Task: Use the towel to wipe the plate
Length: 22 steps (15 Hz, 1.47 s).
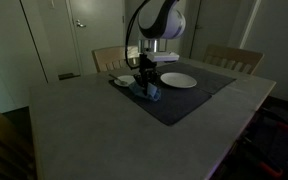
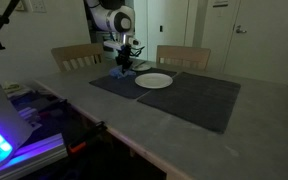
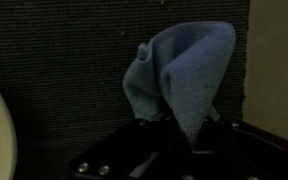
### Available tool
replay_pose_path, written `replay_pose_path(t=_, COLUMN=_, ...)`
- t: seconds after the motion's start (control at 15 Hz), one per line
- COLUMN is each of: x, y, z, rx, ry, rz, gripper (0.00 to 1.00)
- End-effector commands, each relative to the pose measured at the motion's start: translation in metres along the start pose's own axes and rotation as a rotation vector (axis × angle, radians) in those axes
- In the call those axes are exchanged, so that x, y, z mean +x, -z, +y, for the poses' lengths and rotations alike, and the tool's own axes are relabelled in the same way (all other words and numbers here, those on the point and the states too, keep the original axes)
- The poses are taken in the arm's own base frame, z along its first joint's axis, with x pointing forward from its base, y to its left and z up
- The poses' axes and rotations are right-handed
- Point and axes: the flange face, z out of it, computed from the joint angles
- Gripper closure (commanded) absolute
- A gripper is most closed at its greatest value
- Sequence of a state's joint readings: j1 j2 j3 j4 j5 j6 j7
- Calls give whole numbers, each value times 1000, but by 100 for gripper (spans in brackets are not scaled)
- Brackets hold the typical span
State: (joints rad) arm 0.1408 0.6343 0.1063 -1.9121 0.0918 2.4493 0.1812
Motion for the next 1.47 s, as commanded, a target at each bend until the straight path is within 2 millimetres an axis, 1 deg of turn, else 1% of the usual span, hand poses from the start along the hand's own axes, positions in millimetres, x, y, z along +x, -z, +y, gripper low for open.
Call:
replay_pose_path(t=0.0, x=0, y=8, z=0, rx=-19, ry=5, rz=-15, gripper=100)
replay_pose_path(t=0.07, x=0, y=10, z=-1, rx=-21, ry=10, rz=-17, gripper=97)
replay_pose_path(t=0.27, x=4, y=18, z=-2, rx=-32, ry=4, rz=-14, gripper=97)
replay_pose_path(t=0.4, x=6, y=28, z=-3, rx=-39, ry=-5, rz=-3, gripper=97)
replay_pose_path(t=0.53, x=9, y=40, z=-2, rx=-46, ry=-21, rz=15, gripper=97)
replay_pose_path(t=0.67, x=10, y=56, z=-2, rx=-56, ry=-38, rz=35, gripper=97)
replay_pose_path(t=0.87, x=11, y=80, z=5, rx=-78, ry=-84, rz=62, gripper=97)
replay_pose_path(t=1.07, x=15, y=99, z=20, rx=-103, ry=-143, rz=86, gripper=97)
replay_pose_path(t=1.2, x=18, y=106, z=36, rx=-116, ry=-191, rz=101, gripper=97)
replay_pose_path(t=1.4, x=20, y=109, z=67, rx=-120, ry=-270, rz=103, gripper=97)
